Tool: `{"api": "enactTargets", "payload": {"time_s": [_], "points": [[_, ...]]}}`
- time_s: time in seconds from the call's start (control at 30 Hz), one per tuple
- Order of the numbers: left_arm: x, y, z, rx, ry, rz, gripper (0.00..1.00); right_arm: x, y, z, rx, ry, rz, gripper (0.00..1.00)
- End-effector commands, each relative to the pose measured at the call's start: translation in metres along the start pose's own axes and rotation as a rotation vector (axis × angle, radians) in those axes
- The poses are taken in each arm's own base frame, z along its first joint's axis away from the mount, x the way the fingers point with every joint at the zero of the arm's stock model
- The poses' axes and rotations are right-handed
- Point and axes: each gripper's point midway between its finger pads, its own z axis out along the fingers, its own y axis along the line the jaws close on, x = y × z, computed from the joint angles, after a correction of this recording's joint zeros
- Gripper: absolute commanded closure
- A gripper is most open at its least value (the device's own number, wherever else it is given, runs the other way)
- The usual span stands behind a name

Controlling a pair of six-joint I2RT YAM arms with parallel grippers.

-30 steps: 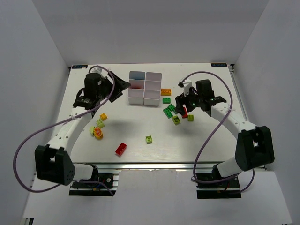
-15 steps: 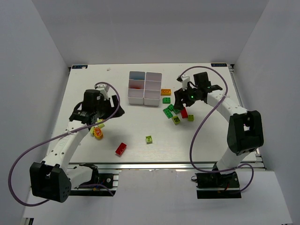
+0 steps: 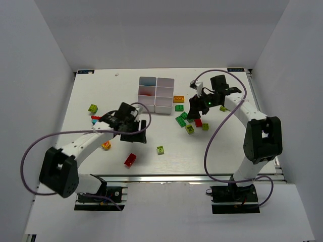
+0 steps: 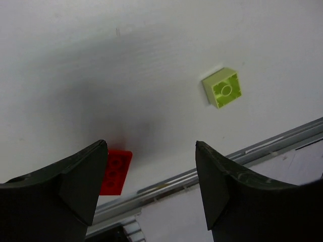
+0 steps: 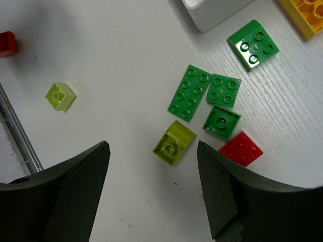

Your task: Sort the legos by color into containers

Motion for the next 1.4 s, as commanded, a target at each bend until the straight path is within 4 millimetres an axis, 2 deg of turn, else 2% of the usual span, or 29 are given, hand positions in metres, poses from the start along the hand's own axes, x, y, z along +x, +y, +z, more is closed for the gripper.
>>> {"api": "enactTargets", "payload": {"time_s": [0.0, 0.1, 0.37, 0.57, 0.97, 1.1, 1.27, 1.33, 1.37], "points": [[0.024, -0.004, -0.001, -0.133, 0.15, -0.025, 0.21, -0.007, 0.004, -0.006, -0.027, -0.028, -0.012, 0.25], [0.035, 0.008, 0.0, -0.253, 0.193, -0.006, 0.2, -0.005, 0.003, -0.006, -0.029, -0.036, 0.004, 0.25], [0.045, 0.024, 0.013, -0.394, 0.267, 0.052, 0.2, -0.004, 0.003, -0.001, -0.054, -0.043, 0.025, 0.25], [0.054, 0.021, 0.028, -0.413, 0.343, 0.117, 0.21, -0.011, 0.0, -0.004, -0.048, -0.06, 0.021, 0.24], [0.074, 0.033, 0.035, -0.452, 0.425, 0.135, 0.25, -0.009, 0.001, -0.01, -0.037, -0.082, 0.038, 0.24], [0.082, 0.035, 0.04, -0.45, 0.445, 0.129, 0.29, -0.01, -0.001, -0.012, -0.031, -0.084, 0.039, 0.24], [0.08, 0.039, 0.04, -0.476, 0.424, 0.121, 0.36, -0.011, -0.001, -0.012, -0.032, -0.086, 0.038, 0.24], [0.078, 0.041, 0.039, -0.485, 0.415, 0.121, 0.42, -0.011, -0.001, -0.012, -0.031, -0.087, 0.04, 0.24], [0.077, 0.04, 0.039, -0.486, 0.409, 0.117, 0.5, -0.011, -0.001, -0.012, -0.03, -0.088, 0.039, 0.24]]}}
